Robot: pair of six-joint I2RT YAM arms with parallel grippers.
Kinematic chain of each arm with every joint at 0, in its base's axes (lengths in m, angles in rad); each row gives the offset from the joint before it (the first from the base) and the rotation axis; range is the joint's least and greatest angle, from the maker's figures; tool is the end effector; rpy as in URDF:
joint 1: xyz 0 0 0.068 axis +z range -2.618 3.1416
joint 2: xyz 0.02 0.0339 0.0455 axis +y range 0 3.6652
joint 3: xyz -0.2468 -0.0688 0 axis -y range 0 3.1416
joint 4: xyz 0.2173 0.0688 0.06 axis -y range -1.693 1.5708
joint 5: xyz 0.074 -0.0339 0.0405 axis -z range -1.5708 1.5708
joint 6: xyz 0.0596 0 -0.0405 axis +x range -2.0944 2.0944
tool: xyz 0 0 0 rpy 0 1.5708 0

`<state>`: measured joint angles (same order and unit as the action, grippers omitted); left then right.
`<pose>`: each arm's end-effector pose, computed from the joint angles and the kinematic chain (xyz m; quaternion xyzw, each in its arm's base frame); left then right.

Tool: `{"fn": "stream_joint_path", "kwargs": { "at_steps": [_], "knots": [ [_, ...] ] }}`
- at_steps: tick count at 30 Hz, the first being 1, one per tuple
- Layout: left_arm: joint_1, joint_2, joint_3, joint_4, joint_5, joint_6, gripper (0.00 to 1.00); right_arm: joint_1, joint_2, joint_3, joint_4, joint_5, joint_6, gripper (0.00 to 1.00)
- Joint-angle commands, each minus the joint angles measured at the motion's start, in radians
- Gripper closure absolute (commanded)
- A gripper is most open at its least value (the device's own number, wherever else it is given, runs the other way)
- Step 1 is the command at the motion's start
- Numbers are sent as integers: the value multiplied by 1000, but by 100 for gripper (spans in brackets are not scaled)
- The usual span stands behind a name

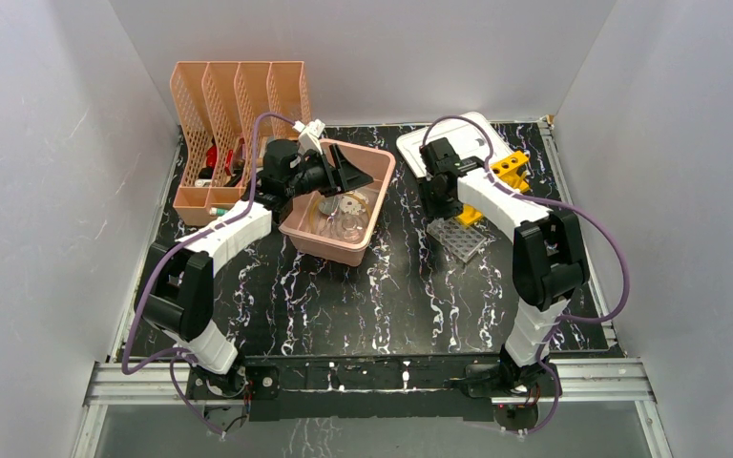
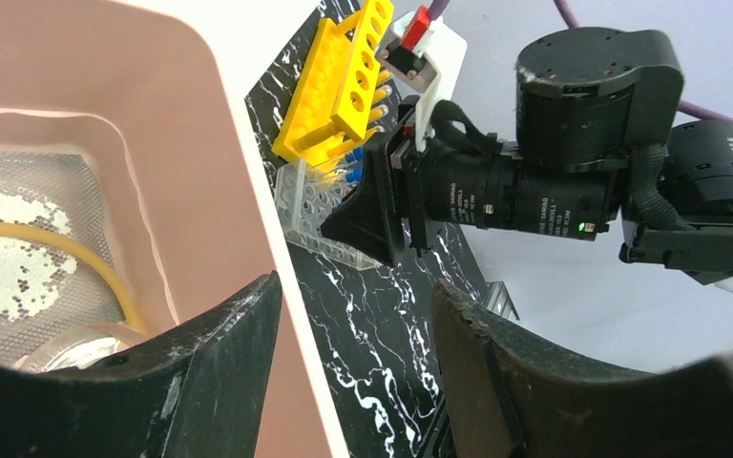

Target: Organize the chemistry lab equipment

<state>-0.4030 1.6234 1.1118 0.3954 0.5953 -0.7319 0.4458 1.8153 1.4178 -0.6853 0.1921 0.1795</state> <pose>0.3312 -0.1776 0.2916 0.0754 0.7364 -0.5264 0.4183 0.3346 0.1473 0.2071 -0.1053 0.9604 -0.0146 0.2574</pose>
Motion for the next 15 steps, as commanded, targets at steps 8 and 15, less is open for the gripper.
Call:
{"fn": "stream_joint_path", "kwargs": {
  "at_steps": [8, 15],
  "knots": [
    [-3, -41, -4, 8, 17, 14, 43, 4, -124, 108, -18, 78, -4, 49],
    [-2, -61, -1, -1, 20, 24, 43, -36, -178, 26, 36, 200, 73, 69]
  ]
}}
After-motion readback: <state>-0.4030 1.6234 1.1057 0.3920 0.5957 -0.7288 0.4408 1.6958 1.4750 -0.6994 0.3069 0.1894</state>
